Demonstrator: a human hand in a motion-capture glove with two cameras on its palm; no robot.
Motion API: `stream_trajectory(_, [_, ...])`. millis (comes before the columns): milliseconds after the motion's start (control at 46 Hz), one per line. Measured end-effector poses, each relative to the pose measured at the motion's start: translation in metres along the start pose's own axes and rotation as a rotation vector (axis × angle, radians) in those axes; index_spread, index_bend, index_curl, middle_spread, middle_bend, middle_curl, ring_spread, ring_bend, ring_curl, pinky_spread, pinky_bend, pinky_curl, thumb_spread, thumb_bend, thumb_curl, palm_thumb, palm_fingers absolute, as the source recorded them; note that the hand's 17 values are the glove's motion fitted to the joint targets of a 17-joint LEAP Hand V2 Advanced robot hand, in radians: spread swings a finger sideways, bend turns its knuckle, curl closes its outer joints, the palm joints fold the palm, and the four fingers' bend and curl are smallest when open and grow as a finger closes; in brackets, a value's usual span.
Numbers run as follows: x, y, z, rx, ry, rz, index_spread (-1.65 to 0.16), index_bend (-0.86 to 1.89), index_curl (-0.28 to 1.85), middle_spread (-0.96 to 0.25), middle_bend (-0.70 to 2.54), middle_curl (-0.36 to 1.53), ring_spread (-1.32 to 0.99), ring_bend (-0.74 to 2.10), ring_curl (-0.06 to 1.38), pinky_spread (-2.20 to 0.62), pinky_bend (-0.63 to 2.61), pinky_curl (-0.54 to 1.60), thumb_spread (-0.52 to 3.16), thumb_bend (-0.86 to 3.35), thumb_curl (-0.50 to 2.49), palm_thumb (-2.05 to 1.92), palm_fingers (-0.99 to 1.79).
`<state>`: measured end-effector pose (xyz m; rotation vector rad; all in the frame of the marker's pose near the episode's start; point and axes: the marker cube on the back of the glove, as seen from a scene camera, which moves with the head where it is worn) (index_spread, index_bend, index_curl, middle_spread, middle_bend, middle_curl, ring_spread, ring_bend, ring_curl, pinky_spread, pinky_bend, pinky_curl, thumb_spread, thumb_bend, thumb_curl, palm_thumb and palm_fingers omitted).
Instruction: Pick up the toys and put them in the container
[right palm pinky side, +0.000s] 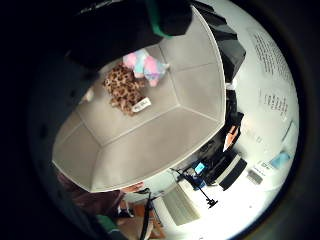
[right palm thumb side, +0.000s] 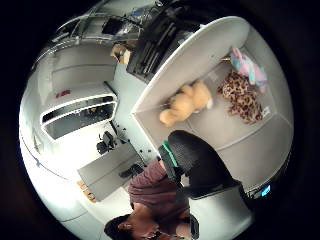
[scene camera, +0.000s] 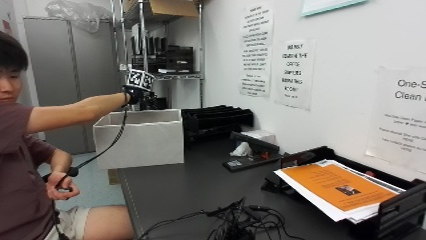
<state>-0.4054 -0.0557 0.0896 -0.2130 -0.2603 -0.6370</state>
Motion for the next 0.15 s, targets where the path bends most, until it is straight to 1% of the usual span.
stream_trajectory(152, [0.021, 0.018, -0.009, -0.013, 0.046, 0.069, -0.23, 0.11, 0.45, 0.03, 0.06, 0.29, 0.06, 0.15, 0.37, 0.08, 0.96, 0.44, 1.22, -0.02, 0.46, 0.02, -0.34])
